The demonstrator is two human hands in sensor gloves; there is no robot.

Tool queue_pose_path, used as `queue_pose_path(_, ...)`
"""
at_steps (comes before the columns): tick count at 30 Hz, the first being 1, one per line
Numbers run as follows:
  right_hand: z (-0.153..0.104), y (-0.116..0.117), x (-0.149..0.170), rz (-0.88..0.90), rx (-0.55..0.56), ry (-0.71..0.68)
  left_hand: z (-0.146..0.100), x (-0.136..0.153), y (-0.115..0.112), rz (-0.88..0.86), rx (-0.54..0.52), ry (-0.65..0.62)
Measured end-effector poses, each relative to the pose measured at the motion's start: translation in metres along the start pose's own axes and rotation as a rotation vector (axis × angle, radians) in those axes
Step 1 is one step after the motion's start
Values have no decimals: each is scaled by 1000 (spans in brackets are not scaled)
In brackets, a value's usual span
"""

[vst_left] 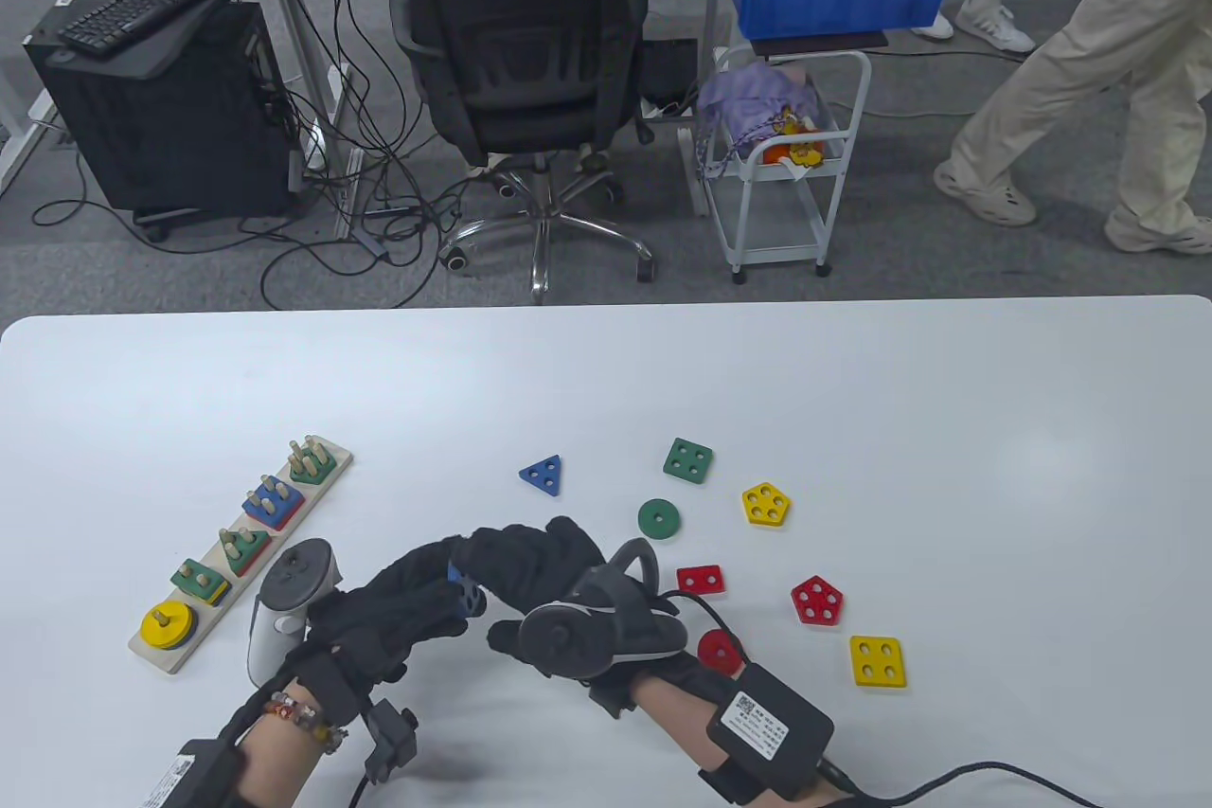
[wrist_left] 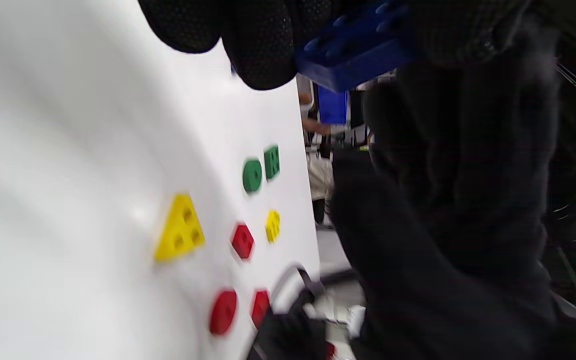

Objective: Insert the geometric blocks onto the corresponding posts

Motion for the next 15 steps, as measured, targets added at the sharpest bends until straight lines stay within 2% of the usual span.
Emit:
queue_pose_path(2,-17,-5,16,-24,-57,60,-3,-2,12,110,-70,-8)
queue_pose_path(4,-47,-12,37,-61,-113,144,-8,-9,30,218,-198,-26)
queue_pose_path(8,-102,-23,71,-97,-126,248,-12,-23,58,334,-290,-34)
queue_pose_path(11,-139,-31,88,-144,-165,356,-12,-28,77,461,-359,18)
queue_pose_path(15,-173,-33,109,-172,-168,472,-4,-27,103,661,-446,143)
Point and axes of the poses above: the tracker on the back of each hand, its own x axis roughly to the little-finger side, its own z axis roughly from the wrist to the fingertips, y = z × x, the point moved 1 cm from there along z, roughly from the wrist to the fingertips
